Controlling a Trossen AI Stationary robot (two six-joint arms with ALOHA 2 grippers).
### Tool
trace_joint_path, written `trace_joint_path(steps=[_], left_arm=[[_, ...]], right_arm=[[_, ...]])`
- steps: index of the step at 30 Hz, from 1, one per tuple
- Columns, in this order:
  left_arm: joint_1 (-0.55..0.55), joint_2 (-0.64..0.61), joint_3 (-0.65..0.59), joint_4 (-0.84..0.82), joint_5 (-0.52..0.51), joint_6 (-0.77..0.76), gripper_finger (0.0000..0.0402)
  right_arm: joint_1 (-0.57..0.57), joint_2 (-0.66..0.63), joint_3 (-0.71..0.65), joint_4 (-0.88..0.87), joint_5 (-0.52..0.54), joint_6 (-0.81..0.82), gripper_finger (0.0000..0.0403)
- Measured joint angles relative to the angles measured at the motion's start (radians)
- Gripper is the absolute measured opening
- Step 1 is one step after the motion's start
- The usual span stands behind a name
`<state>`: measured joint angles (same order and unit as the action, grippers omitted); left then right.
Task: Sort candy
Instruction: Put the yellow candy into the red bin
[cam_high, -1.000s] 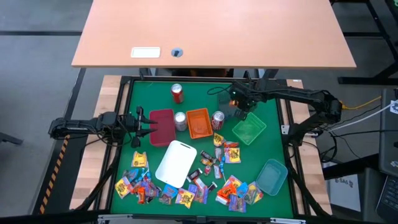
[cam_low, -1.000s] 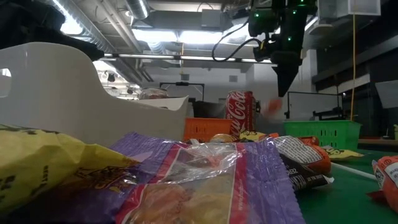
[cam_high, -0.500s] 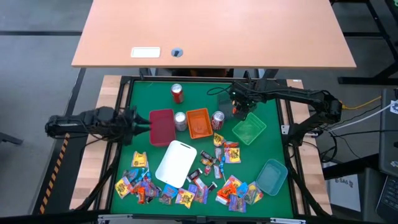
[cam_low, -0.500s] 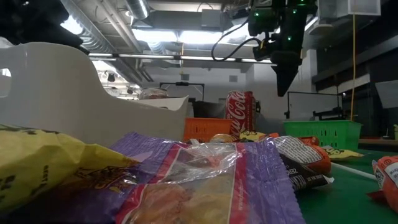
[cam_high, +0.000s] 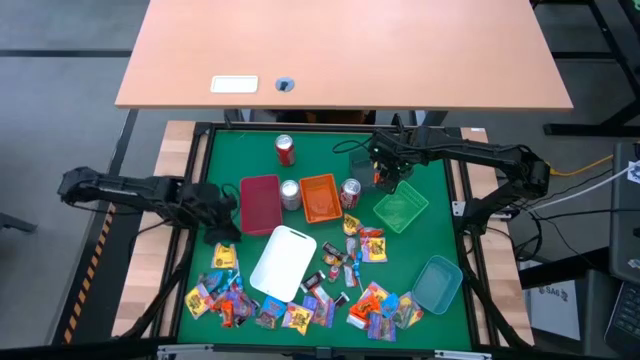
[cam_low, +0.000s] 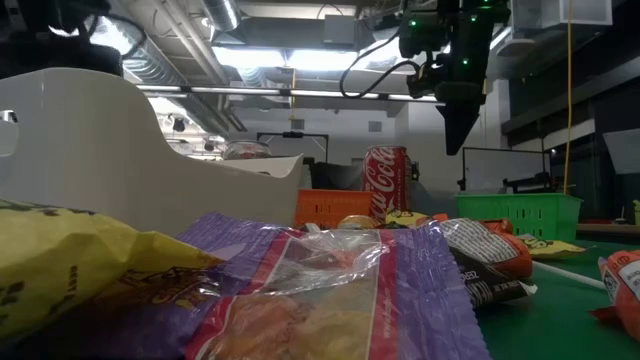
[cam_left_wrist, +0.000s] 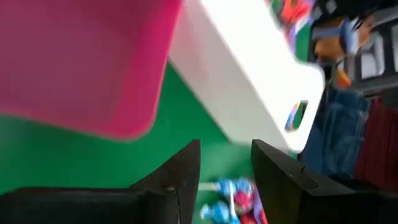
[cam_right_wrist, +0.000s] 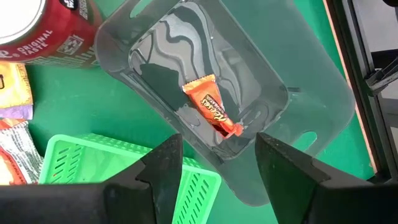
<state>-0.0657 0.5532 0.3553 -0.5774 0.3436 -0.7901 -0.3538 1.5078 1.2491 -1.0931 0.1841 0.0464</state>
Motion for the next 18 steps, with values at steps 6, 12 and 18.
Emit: trace_joint_path(steps=[6,12,18], left_arm=[[-0.08,0.112,0.0,-0.042,0.043,-0.191,0.0132],[-0.143,0.182,0.0,-0.102,0.029,-0.369,0.0132],[-0.181,0.238,0.0,-0.103,-0.076,-0.437,0.0132]], right_arm=[[0.0,0.0,0.0,0.0,0.0,0.0,0.02],[0.0,0.0,0.0,0.0,0.0,0.0,0.02],[0.0,0.0,0.0,0.0,0.0,0.0,0.02]])
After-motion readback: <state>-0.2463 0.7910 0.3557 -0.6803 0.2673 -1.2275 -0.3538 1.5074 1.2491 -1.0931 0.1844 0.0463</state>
